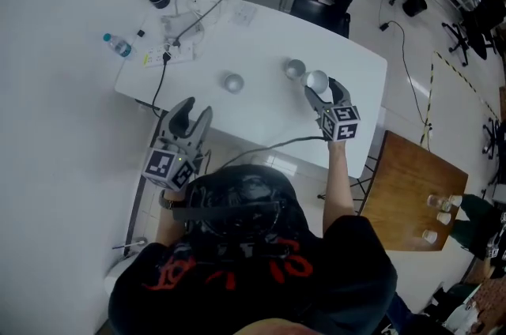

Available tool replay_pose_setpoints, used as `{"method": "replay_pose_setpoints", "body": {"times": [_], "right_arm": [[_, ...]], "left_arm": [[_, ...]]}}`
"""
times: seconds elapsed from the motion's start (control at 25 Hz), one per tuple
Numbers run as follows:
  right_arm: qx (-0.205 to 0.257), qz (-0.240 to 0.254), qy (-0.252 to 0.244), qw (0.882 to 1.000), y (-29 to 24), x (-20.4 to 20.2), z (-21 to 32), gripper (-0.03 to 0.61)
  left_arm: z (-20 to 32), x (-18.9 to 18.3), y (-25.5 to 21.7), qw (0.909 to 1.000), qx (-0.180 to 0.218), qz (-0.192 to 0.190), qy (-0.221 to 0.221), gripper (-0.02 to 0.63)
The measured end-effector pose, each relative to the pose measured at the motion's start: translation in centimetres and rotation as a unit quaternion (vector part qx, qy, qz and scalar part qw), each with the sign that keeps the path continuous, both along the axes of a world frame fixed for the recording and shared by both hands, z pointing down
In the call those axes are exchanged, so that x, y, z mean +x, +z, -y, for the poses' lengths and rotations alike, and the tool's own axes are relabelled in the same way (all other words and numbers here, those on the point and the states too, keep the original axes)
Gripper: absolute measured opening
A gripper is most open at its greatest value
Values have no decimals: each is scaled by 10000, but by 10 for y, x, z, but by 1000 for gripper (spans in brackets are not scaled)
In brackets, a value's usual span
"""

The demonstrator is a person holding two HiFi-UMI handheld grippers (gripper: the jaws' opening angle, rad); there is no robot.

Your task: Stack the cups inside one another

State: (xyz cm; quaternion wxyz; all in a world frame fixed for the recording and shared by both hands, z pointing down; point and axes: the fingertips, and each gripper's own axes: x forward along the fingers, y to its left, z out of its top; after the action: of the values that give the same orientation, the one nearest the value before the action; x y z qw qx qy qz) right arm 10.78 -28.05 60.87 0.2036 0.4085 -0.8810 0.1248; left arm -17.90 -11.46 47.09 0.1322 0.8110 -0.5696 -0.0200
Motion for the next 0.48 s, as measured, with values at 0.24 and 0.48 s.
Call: {"method": "replay_pose_setpoints", "body": {"times": [0.24, 0.48], "right_arm": [[-219, -83, -109, 9997, 17, -15, 31, 344], [-484, -252, -185, 9983, 41, -27, 58, 345]], "left_arm": [[0, -10, -5, 9998, 86, 38, -153, 198], [-5, -22, -4, 9993, 69, 83, -352, 198]]}}
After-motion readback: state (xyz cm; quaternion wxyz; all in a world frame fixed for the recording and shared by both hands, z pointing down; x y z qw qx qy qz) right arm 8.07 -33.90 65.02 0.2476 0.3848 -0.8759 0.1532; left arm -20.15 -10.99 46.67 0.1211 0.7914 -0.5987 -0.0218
